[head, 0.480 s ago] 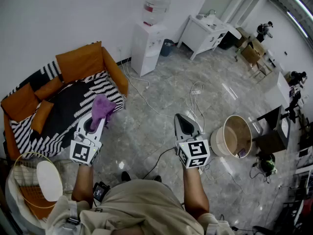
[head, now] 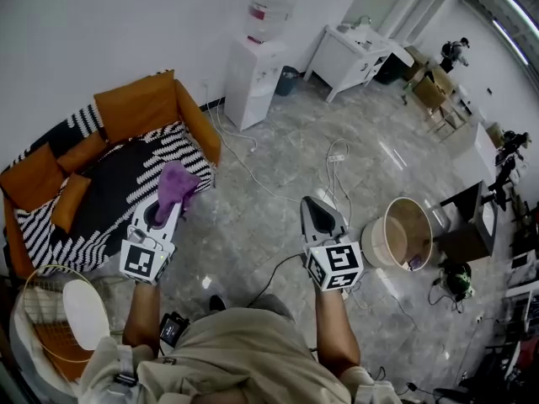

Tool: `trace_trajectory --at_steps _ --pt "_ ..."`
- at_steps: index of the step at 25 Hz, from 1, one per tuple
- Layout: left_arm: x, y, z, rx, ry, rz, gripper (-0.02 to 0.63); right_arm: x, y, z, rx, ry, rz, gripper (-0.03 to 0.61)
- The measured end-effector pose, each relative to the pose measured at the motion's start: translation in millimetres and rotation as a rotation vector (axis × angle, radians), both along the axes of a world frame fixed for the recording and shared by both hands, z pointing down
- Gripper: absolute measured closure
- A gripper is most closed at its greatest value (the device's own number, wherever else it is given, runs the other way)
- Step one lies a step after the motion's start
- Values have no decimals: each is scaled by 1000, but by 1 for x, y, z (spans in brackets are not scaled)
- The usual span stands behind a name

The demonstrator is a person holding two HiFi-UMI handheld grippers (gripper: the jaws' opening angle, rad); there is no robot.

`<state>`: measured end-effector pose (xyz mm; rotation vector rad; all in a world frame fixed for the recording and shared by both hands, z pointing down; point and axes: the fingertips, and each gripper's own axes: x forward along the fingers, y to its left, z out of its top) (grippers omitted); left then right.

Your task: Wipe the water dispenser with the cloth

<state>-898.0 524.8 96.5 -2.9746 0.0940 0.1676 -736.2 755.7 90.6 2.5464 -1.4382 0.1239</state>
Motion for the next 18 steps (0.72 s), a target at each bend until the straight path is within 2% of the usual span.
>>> trace_trajectory --at_steps 3,9,13,18 --pt "7 -4 12 -4 -7 2 545 7 -3 0 11 -3 -16 552" --pt "36 -7 20 -19 -69 -6 545 42 -19 15 9 -24 -26 552" --pt "68 -18 16 13 -47 -31 545 81 -36 23 22 -43 -55 552" --pt "118 -25 14 19 -76 -68 545 139 -52 20 37 -49 -93 552"
